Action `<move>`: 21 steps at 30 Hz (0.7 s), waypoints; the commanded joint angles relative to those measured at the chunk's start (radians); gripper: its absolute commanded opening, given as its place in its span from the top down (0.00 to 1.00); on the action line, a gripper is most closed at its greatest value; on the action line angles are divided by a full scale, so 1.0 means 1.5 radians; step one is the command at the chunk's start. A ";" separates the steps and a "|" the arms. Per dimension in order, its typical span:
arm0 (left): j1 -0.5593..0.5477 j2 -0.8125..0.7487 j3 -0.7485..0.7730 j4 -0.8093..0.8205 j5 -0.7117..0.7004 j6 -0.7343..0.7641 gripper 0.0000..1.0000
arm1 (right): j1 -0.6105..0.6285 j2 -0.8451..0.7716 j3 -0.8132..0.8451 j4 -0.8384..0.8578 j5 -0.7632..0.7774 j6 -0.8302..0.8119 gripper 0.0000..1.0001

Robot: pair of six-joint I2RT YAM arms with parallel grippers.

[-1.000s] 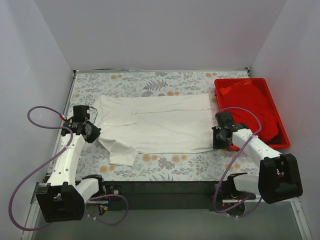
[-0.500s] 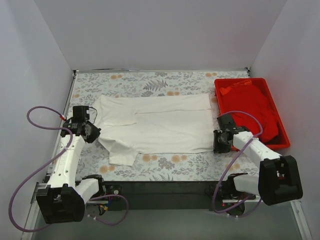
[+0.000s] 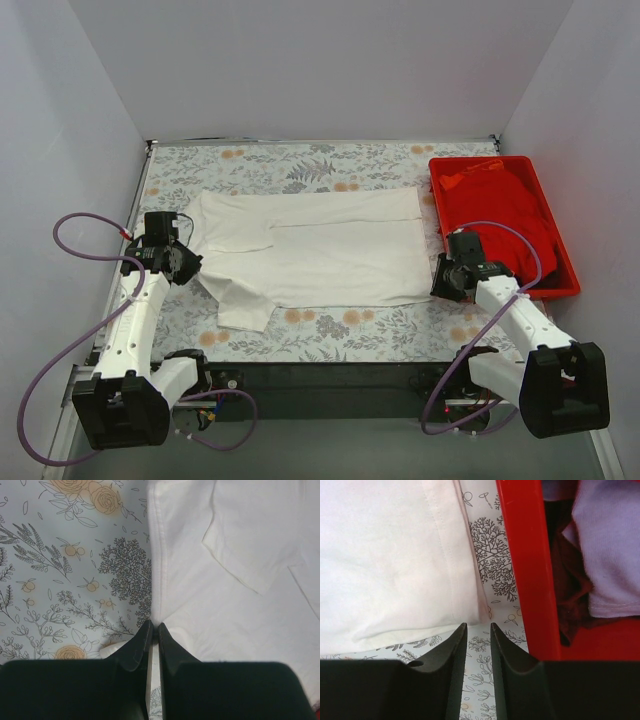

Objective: Fold and stack the t-shirts
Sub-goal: Fold the tshirt

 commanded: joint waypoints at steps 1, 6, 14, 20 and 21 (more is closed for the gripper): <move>0.001 -0.020 0.004 0.004 0.006 0.009 1.00 | -0.006 0.001 -0.010 0.032 0.005 0.026 0.69; 0.002 -0.022 0.002 0.004 0.007 0.009 1.00 | -0.006 -0.007 -0.028 0.036 0.009 0.031 0.71; 0.002 -0.021 0.009 0.007 0.012 0.008 1.00 | -0.008 -0.028 -0.025 0.012 0.016 0.016 0.71; 0.002 -0.019 0.017 0.007 0.013 0.010 1.00 | -0.011 -0.011 -0.032 0.015 0.005 0.019 0.71; 0.002 -0.021 0.017 0.007 0.012 0.011 1.00 | -0.011 -0.007 -0.032 0.019 0.004 0.021 0.71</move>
